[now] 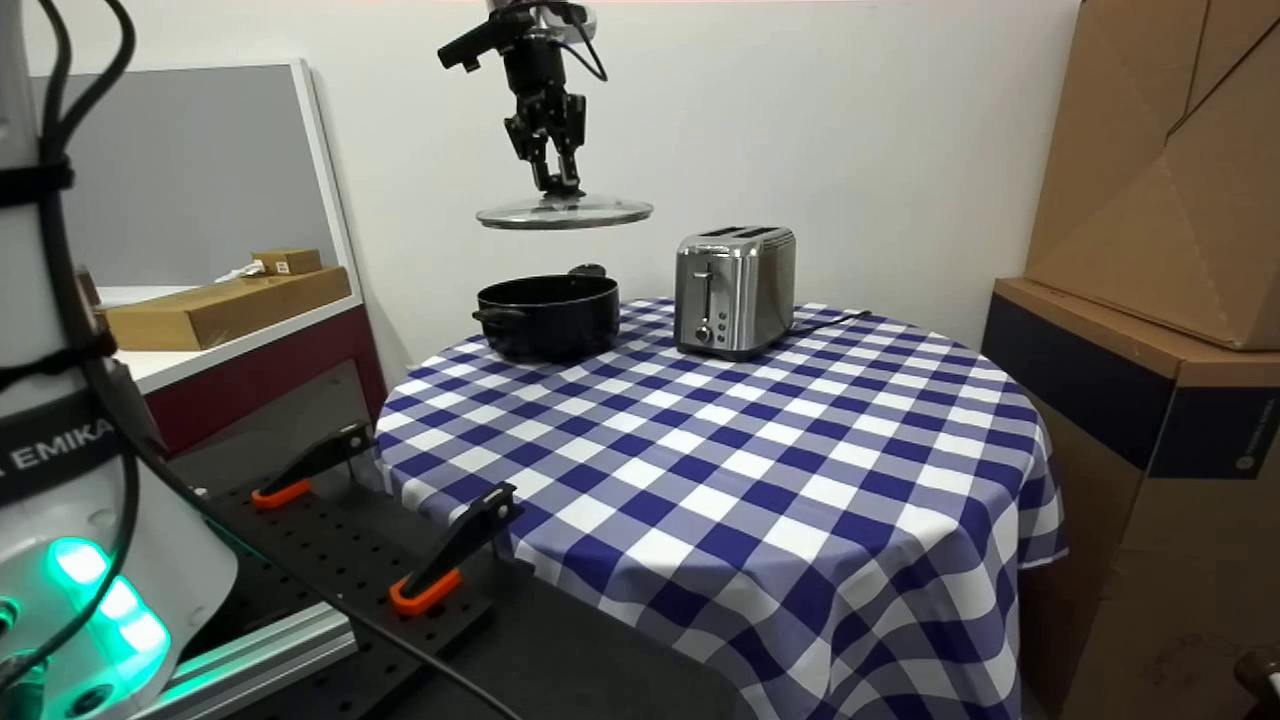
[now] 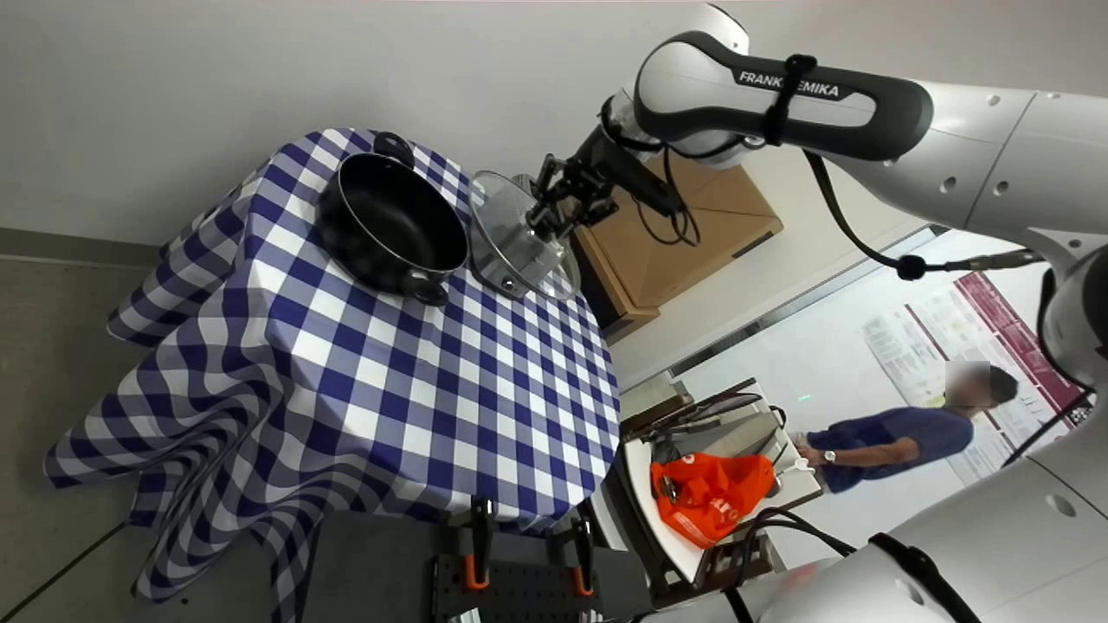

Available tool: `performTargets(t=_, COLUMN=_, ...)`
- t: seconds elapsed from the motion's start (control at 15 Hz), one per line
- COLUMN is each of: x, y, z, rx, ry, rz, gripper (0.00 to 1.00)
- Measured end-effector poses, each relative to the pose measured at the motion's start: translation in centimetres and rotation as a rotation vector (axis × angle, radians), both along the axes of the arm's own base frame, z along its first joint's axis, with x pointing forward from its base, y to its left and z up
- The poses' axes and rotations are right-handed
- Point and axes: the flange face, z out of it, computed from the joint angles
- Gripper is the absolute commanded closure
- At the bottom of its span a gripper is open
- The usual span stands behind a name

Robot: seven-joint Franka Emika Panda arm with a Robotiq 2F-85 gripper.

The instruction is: Remove the glass lid from the black pot

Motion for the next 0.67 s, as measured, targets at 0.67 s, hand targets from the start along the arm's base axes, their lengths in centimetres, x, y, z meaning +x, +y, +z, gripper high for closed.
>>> performTargets(t=0.67, x=-6.8, y=-26.9, z=-4.5, rx=-0.077, ry=-0.037, rz=-0.417, gripper=0.77)
